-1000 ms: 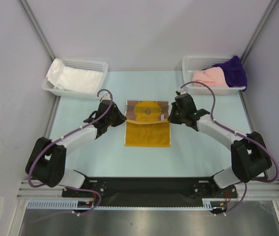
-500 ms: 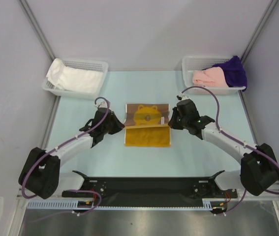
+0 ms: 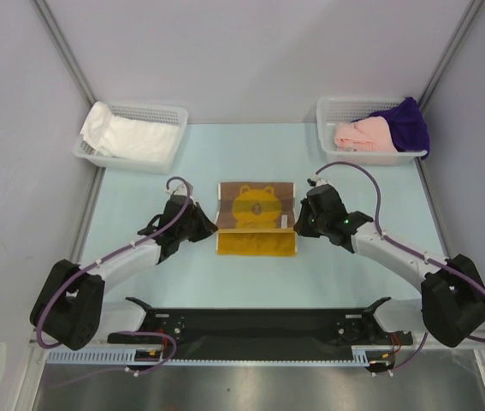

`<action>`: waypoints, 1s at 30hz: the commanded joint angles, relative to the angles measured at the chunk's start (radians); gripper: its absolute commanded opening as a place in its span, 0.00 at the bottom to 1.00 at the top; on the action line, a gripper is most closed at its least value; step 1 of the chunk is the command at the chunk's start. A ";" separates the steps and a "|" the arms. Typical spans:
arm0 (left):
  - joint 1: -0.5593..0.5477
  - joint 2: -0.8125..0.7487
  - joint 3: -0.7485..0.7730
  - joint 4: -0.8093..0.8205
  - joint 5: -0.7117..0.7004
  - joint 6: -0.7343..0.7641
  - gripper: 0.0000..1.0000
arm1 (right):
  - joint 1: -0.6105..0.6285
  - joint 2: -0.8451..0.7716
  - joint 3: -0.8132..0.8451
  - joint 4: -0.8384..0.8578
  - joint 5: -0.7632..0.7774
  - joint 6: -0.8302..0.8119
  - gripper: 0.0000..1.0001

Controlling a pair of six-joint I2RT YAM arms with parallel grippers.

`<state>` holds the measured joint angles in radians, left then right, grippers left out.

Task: Fold and stack the towels
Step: Fold the towel

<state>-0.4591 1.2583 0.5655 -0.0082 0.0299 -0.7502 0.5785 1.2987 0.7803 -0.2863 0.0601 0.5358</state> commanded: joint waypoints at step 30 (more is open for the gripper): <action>-0.003 -0.108 -0.022 -0.027 -0.005 0.035 0.00 | 0.009 -0.122 -0.016 -0.074 0.046 -0.007 0.00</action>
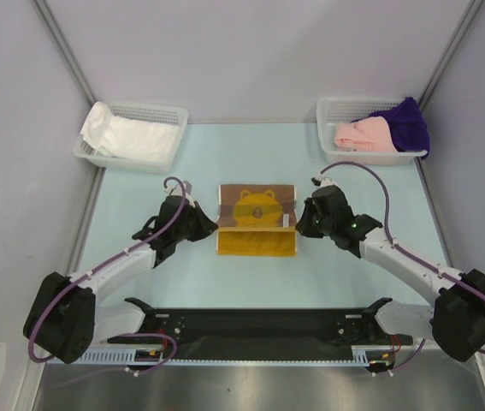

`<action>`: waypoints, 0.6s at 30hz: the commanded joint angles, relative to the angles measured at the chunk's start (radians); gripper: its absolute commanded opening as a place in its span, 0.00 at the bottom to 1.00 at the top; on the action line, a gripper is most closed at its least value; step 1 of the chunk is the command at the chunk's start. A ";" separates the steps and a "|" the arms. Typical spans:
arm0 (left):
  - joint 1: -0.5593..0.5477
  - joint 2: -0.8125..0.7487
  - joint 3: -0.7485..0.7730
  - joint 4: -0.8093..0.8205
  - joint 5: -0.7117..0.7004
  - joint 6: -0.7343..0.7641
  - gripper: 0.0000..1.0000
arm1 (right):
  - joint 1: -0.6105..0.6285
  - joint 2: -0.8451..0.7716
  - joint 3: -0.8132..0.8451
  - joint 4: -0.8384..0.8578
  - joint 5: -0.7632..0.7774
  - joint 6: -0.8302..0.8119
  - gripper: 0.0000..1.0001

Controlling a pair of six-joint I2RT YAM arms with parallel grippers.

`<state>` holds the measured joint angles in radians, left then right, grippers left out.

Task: Fold and stack the towels
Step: Fold the towel

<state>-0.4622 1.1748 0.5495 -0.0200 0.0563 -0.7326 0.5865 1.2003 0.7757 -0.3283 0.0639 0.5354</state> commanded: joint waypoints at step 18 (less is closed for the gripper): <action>0.002 0.057 -0.138 0.129 -0.010 -0.005 0.00 | 0.042 0.065 -0.190 0.113 0.020 0.034 0.00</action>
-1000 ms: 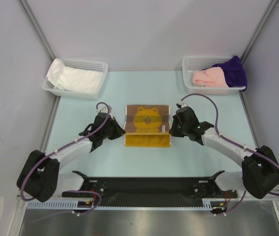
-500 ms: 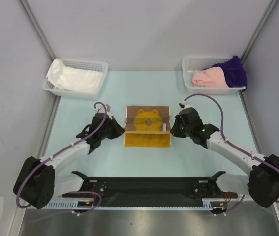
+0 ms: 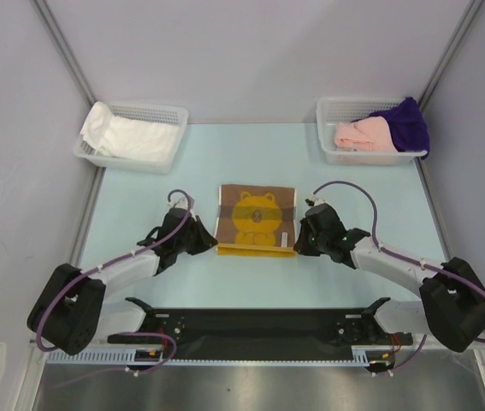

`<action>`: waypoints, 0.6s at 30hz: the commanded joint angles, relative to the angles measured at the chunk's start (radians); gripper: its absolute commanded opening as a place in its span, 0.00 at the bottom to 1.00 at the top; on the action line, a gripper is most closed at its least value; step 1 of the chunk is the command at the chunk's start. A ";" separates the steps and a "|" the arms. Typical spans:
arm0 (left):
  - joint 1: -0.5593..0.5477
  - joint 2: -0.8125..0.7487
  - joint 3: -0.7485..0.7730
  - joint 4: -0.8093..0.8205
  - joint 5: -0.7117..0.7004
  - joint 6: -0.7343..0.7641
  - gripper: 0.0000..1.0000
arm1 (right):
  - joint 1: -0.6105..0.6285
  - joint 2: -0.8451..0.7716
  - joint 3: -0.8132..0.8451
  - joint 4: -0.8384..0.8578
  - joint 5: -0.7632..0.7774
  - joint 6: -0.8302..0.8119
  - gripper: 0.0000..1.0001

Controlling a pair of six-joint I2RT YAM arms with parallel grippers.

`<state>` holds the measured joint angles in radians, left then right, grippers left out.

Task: Fold and stack the towels
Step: Fold the towel

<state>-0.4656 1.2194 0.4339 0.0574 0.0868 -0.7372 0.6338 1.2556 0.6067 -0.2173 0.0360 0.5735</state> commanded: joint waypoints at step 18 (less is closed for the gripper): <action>-0.002 0.089 -0.049 0.101 -0.025 0.012 0.00 | -0.005 0.082 -0.039 0.047 0.053 -0.001 0.00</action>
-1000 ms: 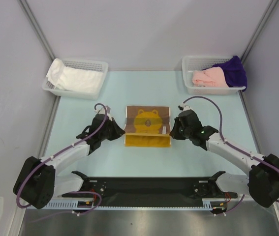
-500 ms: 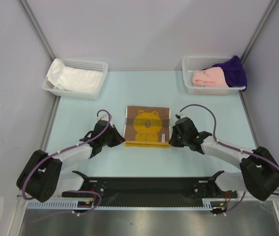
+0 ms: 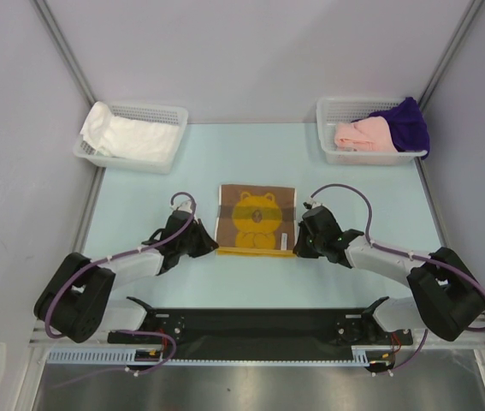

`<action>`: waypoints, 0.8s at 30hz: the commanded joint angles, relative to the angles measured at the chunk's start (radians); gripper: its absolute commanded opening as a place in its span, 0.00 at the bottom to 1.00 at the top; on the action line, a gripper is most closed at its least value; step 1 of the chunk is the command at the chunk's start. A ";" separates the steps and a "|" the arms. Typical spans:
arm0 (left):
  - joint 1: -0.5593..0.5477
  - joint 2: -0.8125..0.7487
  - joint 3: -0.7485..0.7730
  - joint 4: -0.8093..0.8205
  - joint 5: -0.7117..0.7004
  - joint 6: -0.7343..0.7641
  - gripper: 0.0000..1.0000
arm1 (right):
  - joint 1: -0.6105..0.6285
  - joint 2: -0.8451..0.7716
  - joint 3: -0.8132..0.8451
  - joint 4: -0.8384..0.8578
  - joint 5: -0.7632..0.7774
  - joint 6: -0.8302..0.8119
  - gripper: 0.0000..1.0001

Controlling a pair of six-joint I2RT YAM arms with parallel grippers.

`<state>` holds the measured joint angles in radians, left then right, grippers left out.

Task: Fold and stack the towels
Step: Fold the towel

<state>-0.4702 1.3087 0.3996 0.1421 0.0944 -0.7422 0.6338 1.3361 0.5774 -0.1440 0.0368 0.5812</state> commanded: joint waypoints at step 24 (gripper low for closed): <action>0.002 -0.105 0.001 -0.062 -0.035 0.052 0.00 | -0.006 -0.101 0.036 -0.128 0.089 -0.012 0.00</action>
<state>-0.4713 1.1919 0.4149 0.0700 0.1017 -0.7155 0.6338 1.2224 0.6254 -0.2371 0.0715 0.5835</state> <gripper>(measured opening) 0.090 0.097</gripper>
